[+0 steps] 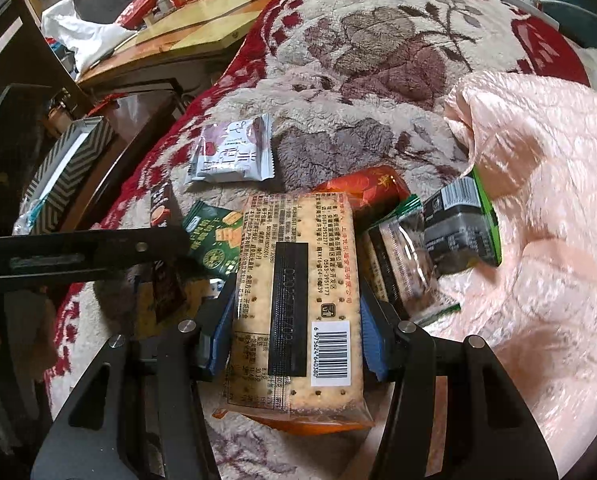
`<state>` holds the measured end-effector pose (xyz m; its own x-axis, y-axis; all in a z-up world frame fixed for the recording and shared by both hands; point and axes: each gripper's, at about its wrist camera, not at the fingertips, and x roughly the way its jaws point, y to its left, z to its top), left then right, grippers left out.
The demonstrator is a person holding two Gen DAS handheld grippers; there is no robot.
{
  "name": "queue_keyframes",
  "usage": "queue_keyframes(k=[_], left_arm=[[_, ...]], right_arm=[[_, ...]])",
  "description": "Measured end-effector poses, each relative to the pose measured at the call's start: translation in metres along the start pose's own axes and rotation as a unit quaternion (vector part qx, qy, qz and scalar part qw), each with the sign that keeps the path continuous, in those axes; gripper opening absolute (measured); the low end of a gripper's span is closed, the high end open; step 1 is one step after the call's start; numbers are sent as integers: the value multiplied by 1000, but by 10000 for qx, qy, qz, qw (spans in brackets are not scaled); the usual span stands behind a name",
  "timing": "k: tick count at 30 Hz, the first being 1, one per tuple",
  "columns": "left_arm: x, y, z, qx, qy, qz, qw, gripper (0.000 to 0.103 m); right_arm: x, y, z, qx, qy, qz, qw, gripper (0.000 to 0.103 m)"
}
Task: Organize snacks
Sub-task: 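Carry the coffee stick and cracker pack to the white tray and release both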
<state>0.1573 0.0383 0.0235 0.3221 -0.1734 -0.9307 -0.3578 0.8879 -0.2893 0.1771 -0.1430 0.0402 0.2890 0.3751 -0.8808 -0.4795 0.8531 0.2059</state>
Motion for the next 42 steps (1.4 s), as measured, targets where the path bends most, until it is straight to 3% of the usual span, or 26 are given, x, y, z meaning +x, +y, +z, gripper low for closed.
queue_keyframes(k=[1, 2, 3, 7, 25, 42], left_arm=[[-2, 2, 0, 44, -45, 18, 10000, 47], [-2, 5, 0, 79, -44, 22, 10000, 27], [-2, 9, 1, 113, -14, 41, 9999, 18], [-8, 23, -5, 291, -66, -132, 9995, 11], [-73, 48, -38, 862, -802, 330, 9925, 10], [-129, 118, -44, 597, -1313, 799, 9863, 10]], right_arm=[[-1, 1, -1, 13, -19, 30, 10000, 53], [-1, 2, -2, 24, -46, 60, 10000, 53], [-1, 3, -2, 30, -69, 89, 9999, 53], [-5, 10, -7, 52, -142, 185, 9997, 53], [-32, 67, -25, 67, -469, 515, 9975, 53], [-33, 159, -7, -478, -491, 673, 9954, 53]])
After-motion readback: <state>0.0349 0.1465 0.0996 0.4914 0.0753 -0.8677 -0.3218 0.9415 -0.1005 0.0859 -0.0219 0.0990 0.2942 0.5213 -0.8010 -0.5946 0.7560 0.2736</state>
